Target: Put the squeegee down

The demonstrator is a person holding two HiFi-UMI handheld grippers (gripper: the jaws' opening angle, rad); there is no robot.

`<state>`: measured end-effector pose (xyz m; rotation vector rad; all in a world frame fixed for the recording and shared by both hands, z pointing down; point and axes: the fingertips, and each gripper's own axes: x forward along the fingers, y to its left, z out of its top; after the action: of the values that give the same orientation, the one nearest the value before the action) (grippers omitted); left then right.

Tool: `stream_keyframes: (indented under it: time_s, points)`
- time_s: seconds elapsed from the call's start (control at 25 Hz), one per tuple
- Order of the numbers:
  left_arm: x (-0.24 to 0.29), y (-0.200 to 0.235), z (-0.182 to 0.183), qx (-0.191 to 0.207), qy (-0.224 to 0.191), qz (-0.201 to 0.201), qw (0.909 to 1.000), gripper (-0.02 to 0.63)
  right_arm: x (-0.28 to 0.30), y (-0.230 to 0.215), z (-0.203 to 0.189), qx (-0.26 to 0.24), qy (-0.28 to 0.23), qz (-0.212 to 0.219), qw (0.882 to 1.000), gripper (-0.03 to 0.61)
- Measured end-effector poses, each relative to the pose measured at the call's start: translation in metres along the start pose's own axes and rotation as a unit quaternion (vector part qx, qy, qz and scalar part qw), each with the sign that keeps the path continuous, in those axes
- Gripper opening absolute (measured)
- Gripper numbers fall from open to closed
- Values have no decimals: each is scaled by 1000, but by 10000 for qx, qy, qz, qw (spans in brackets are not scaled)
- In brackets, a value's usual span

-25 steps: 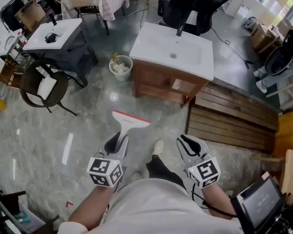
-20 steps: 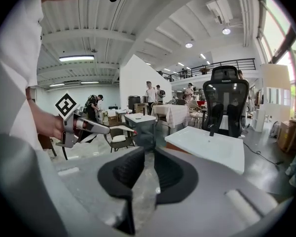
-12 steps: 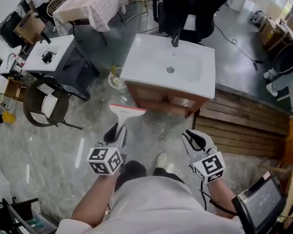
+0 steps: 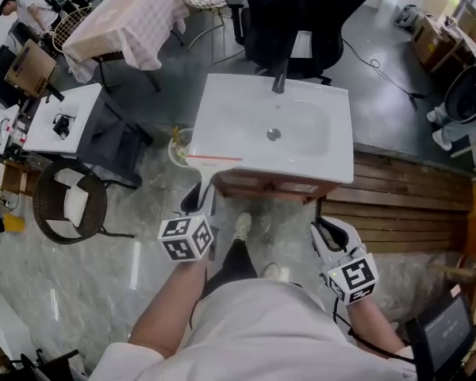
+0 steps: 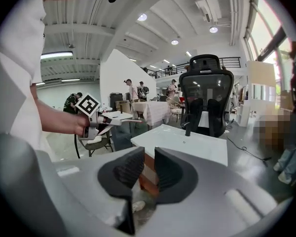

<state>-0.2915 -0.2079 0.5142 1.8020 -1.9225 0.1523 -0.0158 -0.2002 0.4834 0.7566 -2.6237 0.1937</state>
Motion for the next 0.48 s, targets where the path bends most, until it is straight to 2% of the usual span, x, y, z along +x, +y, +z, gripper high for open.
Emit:
stream_keyframes:
  time_s: [0.28,0.48]
  points:
    - [126,53,50,197,266,-206,9992,108,73,-52,53,249,25,-598,9979,49]
    - [213,87,73,293,456,-287,9981,108,115,-78,74,330,117,-997,9944,49]
